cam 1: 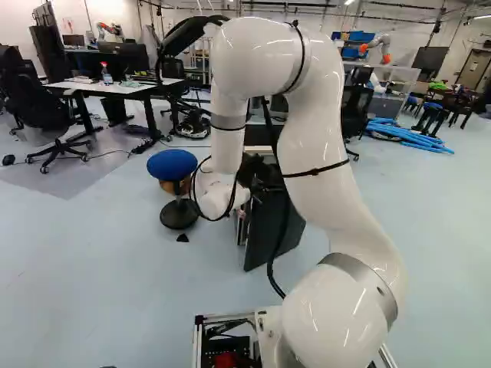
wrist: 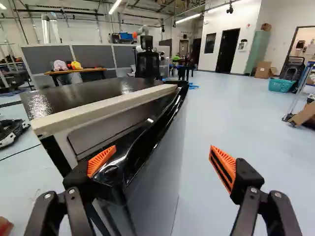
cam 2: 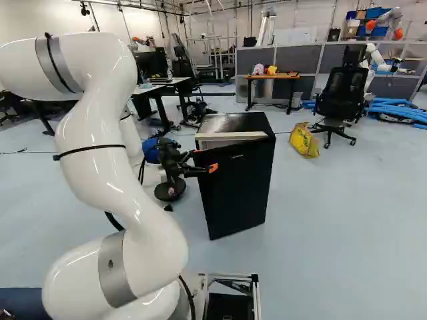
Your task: Grab a drink from the fridge
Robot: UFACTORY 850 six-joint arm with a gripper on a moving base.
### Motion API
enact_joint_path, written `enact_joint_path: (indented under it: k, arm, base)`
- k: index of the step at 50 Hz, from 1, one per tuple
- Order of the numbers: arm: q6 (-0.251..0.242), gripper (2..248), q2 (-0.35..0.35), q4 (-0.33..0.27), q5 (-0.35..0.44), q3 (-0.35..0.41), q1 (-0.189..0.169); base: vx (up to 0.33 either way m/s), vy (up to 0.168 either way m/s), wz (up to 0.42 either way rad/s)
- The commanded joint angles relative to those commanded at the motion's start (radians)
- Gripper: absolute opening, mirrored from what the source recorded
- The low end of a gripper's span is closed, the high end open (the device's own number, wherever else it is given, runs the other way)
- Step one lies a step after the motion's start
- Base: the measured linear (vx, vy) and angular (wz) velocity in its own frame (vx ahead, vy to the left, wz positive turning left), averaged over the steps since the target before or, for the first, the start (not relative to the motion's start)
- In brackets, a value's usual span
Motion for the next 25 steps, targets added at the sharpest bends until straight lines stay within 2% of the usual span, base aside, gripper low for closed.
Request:
enact_joint_path:
  k: [25]
  arm:
    - [0.0, 247, 0.015, 0.136, 0.0, 0.035, 0.013]
  base:
    - [0.0, 0.0, 0.0]
